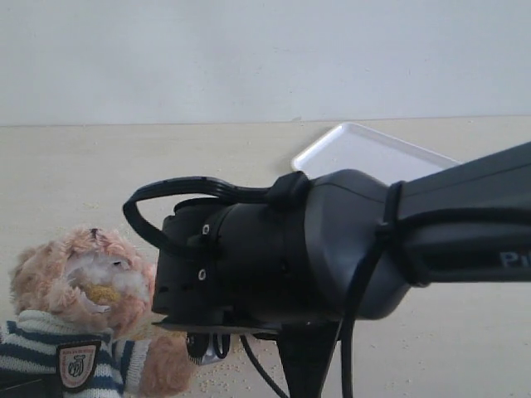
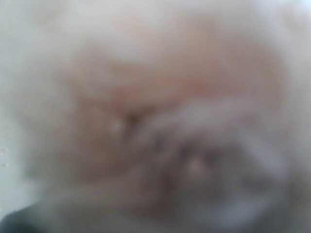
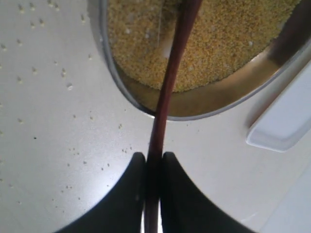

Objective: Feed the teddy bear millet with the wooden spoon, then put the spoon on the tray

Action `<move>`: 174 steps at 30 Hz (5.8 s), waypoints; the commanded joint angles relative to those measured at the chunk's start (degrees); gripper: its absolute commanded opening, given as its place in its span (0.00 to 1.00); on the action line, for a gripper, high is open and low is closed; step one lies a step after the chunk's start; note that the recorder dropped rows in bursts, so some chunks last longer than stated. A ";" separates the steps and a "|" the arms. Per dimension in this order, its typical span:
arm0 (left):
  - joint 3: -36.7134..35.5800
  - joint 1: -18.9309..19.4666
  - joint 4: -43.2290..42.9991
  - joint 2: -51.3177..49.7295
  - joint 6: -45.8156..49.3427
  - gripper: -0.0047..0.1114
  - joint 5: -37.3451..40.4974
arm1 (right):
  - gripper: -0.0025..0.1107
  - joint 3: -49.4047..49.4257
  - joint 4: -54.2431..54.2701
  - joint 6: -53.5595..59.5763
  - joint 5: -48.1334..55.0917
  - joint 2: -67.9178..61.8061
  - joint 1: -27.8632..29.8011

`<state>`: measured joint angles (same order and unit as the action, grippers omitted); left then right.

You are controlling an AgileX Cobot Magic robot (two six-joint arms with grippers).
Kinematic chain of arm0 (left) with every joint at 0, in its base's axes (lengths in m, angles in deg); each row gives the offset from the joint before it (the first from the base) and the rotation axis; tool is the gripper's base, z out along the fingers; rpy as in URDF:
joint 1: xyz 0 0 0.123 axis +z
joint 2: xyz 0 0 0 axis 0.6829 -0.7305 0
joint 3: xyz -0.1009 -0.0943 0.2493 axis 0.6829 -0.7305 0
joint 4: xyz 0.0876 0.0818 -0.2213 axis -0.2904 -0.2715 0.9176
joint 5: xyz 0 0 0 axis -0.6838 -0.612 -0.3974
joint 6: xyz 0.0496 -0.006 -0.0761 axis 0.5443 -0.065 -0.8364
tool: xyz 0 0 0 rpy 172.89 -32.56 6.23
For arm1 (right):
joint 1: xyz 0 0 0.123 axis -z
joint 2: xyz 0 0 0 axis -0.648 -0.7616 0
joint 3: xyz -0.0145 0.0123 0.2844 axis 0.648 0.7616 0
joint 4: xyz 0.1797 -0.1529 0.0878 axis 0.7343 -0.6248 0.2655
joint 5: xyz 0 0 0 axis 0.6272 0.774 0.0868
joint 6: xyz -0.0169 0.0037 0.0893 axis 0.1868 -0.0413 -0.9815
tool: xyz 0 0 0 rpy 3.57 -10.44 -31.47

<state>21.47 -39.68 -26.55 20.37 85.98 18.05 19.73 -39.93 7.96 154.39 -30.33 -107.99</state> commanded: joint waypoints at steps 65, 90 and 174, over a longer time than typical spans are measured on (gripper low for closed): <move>-0.06 0.07 1.32 0.47 0.19 0.08 0.17 | 0.05 47.55 35.99 -22.47 -44.59 38.77 23.80; -0.06 0.07 1.32 0.47 0.19 0.08 0.02 | 0.37 47.78 38.07 -17.68 -56.50 21.46 23.80; -0.06 0.07 1.32 0.47 0.19 0.08 0.23 | 0.14 9.74 -7.88 -9.76 -0.03 24.13 3.95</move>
<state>21.47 -39.68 -26.55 20.37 85.98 18.05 31.35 -42.52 -2.35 153.73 -1.85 -101.14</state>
